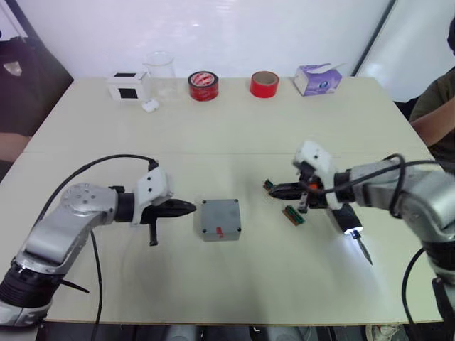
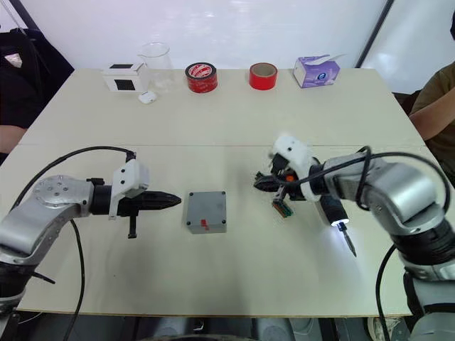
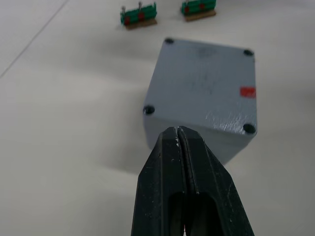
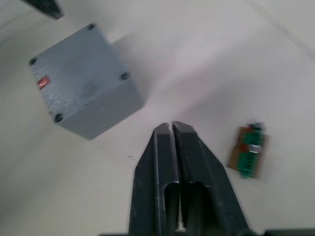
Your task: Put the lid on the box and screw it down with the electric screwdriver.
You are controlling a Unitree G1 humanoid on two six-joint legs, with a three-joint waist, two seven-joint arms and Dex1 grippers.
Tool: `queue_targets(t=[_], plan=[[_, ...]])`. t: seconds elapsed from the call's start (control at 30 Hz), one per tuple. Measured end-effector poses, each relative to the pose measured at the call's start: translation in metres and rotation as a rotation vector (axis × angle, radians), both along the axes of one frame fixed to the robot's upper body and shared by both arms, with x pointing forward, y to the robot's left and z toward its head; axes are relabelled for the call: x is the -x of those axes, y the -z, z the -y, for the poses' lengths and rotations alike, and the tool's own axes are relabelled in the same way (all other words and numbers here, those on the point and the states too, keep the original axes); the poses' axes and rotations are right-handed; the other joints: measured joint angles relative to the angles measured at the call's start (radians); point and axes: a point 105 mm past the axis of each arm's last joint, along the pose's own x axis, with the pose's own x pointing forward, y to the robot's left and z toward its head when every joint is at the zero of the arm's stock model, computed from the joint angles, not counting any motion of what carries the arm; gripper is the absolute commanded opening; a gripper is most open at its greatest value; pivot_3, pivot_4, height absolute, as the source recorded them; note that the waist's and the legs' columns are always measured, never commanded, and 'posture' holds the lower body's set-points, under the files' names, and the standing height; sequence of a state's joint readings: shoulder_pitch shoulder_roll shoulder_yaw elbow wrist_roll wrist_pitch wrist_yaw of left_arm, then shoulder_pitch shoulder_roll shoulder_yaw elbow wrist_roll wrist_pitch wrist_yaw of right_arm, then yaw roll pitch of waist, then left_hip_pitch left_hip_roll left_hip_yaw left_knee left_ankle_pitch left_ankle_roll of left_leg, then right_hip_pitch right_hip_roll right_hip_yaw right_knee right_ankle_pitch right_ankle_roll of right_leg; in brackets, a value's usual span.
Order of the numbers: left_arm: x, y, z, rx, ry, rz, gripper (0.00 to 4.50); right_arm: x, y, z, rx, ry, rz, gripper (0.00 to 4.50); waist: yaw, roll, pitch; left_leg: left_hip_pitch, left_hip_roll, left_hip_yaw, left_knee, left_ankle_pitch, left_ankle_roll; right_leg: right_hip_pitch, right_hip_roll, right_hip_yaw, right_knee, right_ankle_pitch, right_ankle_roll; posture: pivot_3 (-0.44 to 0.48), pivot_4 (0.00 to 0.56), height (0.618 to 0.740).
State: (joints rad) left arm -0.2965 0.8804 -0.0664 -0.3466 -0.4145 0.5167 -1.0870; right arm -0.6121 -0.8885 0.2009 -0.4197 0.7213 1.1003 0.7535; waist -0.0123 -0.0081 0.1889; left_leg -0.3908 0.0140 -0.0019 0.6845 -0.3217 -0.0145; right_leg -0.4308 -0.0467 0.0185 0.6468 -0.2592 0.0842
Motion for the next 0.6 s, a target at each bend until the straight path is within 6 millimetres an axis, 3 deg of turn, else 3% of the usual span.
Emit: queue_targets(t=[0.1,0.27,0.4,0.6], plan=[[-0.001,0.004,-0.005,-0.013,-0.002,-0.016,0.0,0.003,0.011,-0.016,-0.004,-0.054,-0.01,0.08,-0.002,0.0,0.0,0.0,0.0,0.0,0.0,0.0,0.0,0.0,0.0,0.0,0.001,0.0,0.0,0.0,0.15,0.739],[-0.002,0.026,0.002,-0.054,0.023,-0.048,0.0,0.011,0.041,-0.028,0.042,-0.127,-0.036,0.08,0.001,0.0,0.0,0.0,-0.001,0.0,0.001,0.0,0.0,0.0,0.0,0.0,0.001,0.0,0.0,0.0,0.15,0.739],[-0.011,0.031,0.007,-0.072,0.037,-0.028,0.0,0.013,0.057,-0.038,0.062,-0.15,-0.071,0.08,0.0,0.0,0.0,0.001,-0.001,0.0,0.001,0.0,0.0,0.0,0.0,0.0,0.002,0.0,0.0,0.0,0.15,0.739],[-0.032,0.035,0.027,-0.053,0.031,0.017,0.0,0.016,0.063,-0.044,0.052,-0.161,-0.116,0.08,0.001,-0.001,0.0,0.0,-0.002,-0.001,0.001,0.001,-0.001,0.0,0.0,-0.001,0.003,0.0,0.0,0.0,0.15,0.739]])
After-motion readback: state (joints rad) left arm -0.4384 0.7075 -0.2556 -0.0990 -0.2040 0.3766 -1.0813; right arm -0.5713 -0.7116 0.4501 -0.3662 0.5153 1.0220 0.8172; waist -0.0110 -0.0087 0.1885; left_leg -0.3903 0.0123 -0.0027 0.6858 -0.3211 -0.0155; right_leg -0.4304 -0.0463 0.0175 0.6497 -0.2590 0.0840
